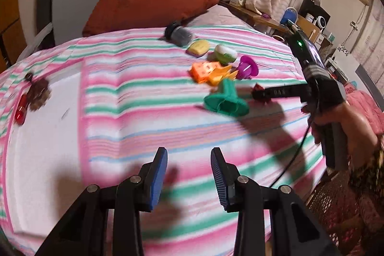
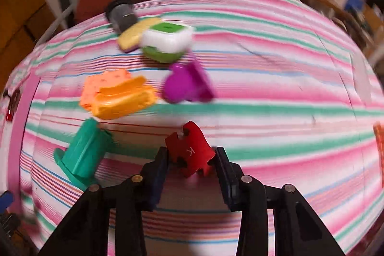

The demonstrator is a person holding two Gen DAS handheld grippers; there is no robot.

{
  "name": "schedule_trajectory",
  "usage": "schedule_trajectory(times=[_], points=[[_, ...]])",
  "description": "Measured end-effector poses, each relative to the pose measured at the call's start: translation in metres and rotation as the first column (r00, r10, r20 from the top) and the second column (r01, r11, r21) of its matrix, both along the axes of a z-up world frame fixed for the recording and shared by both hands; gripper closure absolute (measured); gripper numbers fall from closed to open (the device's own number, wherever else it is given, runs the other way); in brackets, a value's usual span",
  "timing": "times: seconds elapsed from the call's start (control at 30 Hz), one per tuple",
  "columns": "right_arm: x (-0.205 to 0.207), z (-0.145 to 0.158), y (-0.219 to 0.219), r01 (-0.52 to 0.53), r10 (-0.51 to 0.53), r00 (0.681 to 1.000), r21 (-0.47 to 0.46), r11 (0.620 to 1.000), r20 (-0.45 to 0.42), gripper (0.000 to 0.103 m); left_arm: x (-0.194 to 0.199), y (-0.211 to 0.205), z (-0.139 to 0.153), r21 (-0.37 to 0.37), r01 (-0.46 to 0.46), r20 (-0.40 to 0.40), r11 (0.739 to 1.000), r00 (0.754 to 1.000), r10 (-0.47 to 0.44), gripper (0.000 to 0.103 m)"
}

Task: Organize rigid objects
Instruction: 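Grasp the teal cup-shaped piece with the left tool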

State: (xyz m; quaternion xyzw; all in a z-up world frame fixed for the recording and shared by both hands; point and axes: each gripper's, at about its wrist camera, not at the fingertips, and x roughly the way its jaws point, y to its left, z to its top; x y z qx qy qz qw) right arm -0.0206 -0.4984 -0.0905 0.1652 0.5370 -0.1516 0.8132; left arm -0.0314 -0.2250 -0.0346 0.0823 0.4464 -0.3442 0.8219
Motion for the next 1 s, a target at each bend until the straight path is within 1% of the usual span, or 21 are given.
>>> schedule_trajectory(times=[0.07, 0.17, 0.23, 0.3, 0.4, 0.47, 0.5, 0.53, 0.57, 0.6, 0.67, 0.73, 0.87, 1.0], points=[[-0.001, 0.0, -0.004, 0.013, -0.014, 1.0, 0.021, 1.0, 0.006, 0.063, 0.007, -0.02, 0.003, 0.0, 0.009, 0.001, 1.0, 1.0, -0.009, 0.066], [0.001, 0.0, -0.001, -0.003, 0.003, 1.0, -0.004, 1.0, -0.004, 0.063, 0.018, -0.052, 0.005, 0.003, 0.025, 0.009, 1.0, 1.0, -0.025, 0.066], [0.002, 0.0, 0.001, -0.008, 0.008, 1.0, -0.013, 1.0, -0.007, 0.063, 0.022, -0.074, 0.004, 0.019, 0.029, 0.018, 0.999, 0.999, -0.03, 0.066], [0.003, 0.0, -0.001, -0.002, 0.002, 1.0, -0.002, 1.0, -0.003, 0.063, 0.025, -0.091, 0.002, 0.027, 0.043, 0.019, 0.999, 0.999, -0.043, 0.066], [0.001, -0.001, -0.006, 0.005, -0.005, 1.0, 0.016, 1.0, 0.004, 0.063, 0.031, -0.119, -0.009, 0.078, 0.062, 0.047, 0.995, 0.997, -0.066, 0.066], [0.001, -0.001, -0.008, 0.01, -0.01, 1.0, 0.023, 1.0, 0.007, 0.063, 0.033, -0.127, -0.014, 0.078, 0.085, 0.047, 0.993, 0.995, -0.089, 0.067], [0.0, -0.001, -0.008, 0.012, -0.012, 1.0, 0.027, 1.0, 0.009, 0.063, 0.033, -0.128, -0.017, 0.08, 0.097, 0.054, 0.992, 0.993, -0.102, 0.07], [-0.001, 0.0, -0.009, 0.014, -0.014, 1.0, 0.031, 0.999, 0.01, 0.063, 0.032, -0.128, -0.021, 0.098, 0.106, 0.068, 0.99, 0.991, -0.112, 0.079], [-0.003, 0.0, -0.009, 0.018, -0.019, 1.0, 0.038, 0.999, 0.013, 0.063, 0.031, -0.126, -0.023, 0.108, 0.105, 0.078, 0.989, 0.99, -0.114, 0.08], [-0.003, 0.0, -0.01, 0.023, -0.023, 1.0, 0.045, 0.999, 0.014, 0.063, 0.029, -0.123, -0.024, 0.106, 0.102, 0.085, 0.989, 0.99, -0.111, 0.08], [0.001, -0.001, -0.01, 0.028, -0.029, 0.999, 0.051, 0.998, 0.015, 0.063, 0.026, -0.111, -0.025, 0.067, 0.094, 0.078, 0.993, 0.992, -0.099, 0.08], [0.002, -0.001, -0.009, 0.027, -0.028, 1.0, 0.047, 0.999, 0.014, 0.063, 0.022, -0.102, -0.026, 0.045, 0.088, 0.084, 0.995, 0.992, -0.091, 0.08], [0.003, -0.002, -0.007, 0.022, -0.023, 1.0, 0.034, 0.999, 0.012, 0.063, 0.01, -0.092, -0.03, 0.051, 0.1, 0.105, 0.994, 0.989, -0.105, 0.079], [0.002, -0.002, -0.007, 0.021, -0.021, 1.0, 0.03, 0.999, 0.012, 0.063, 0.004, -0.085, -0.04, 0.073, 0.096, 0.096, 0.993, 0.99, -0.103, 0.079]])
